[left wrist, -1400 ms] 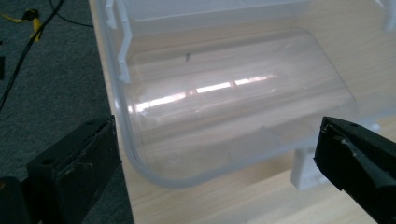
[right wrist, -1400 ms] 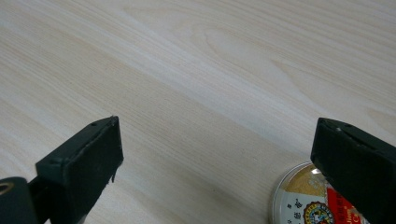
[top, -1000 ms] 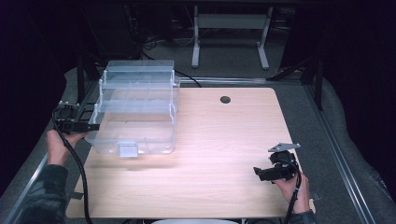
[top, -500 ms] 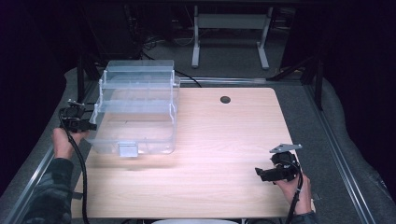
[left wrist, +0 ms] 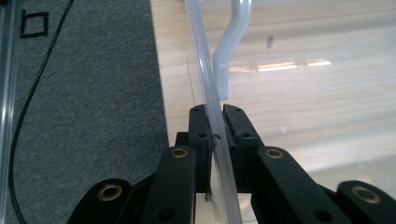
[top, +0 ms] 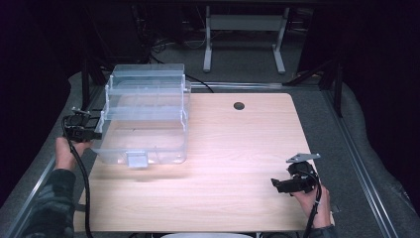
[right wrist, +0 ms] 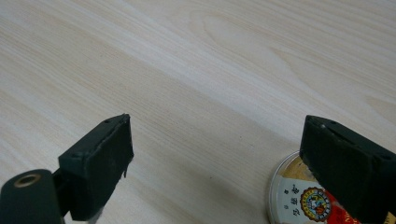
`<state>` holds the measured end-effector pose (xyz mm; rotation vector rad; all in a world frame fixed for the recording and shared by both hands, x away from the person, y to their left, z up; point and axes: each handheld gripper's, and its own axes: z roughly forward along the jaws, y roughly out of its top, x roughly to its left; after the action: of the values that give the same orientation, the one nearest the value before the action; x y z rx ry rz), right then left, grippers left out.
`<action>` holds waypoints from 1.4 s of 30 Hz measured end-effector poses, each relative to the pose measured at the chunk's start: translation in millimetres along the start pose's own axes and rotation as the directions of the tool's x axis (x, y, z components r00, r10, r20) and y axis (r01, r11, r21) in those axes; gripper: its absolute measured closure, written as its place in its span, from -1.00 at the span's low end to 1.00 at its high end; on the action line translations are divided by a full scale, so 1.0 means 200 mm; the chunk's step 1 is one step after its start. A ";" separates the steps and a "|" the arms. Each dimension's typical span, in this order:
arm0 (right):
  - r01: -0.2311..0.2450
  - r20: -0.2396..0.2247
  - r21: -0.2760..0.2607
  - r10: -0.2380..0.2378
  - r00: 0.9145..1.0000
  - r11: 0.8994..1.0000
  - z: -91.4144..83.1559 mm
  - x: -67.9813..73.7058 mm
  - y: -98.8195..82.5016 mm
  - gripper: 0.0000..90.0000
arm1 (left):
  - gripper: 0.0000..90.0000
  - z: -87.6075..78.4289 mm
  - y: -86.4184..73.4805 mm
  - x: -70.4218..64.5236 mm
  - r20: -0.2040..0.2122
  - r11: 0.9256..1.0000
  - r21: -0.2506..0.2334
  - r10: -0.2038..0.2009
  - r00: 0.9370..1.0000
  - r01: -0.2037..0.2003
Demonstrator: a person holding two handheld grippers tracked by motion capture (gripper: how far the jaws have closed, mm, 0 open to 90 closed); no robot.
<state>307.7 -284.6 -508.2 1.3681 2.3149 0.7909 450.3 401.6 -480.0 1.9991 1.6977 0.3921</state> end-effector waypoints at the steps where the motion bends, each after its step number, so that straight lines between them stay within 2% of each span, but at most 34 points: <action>1: -0.002 0.000 0.000 0.002 1.000 1.000 0.00 0.00 0.00 -0.80 | 0.82 0.00 0.00 0.00 0.012 1.000 0.000 0.000 1.000 0.000; 4: -0.004 0.001 0.000 0.004 1.000 1.000 0.00 0.00 0.00 -0.80 | 0.82 0.00 -0.01 0.00 0.027 1.000 -0.006 -0.006 1.000 0.006; 5: -0.002 -0.005 0.015 0.002 1.000 1.000 -0.01 0.00 0.01 -0.80 | 0.82 0.00 -0.01 0.00 0.030 1.000 -0.005 -0.006 1.000 0.006; 6: -0.005 -0.002 -0.001 0.005 1.000 1.000 -0.01 0.00 0.00 -0.80 | 0.82 0.00 -0.01 0.00 0.036 1.000 -0.001 -0.007 0.999 0.007; 11: -0.006 0.004 0.005 0.006 1.000 1.000 0.00 -0.01 0.00 -0.78 | 0.81 -0.01 -0.02 -0.02 0.038 1.000 0.004 0.006 0.999 -0.006; 15: -0.007 0.006 0.005 0.006 1.000 1.000 0.00 -0.01 0.00 -0.78 | 0.79 -0.01 -0.02 -0.05 0.036 0.999 0.002 0.035 0.999 -0.036; 30: -0.021 0.013 0.008 0.021 1.000 1.000 -0.01 -0.02 -0.02 -0.80 | 0.74 -0.02 -0.05 -0.14 0.056 0.995 0.005 0.101 0.993 -0.102; 42: -0.031 0.021 0.007 0.030 0.999 1.000 -0.02 -0.04 -0.03 -0.81 | 0.71 -0.02 -0.06 -0.24 0.063 0.990 0.015 0.137 0.989 -0.138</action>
<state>305.5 -294.3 -509.2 1.4113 2.2885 0.7741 428.2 356.0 -478.3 2.1275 1.5366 0.3583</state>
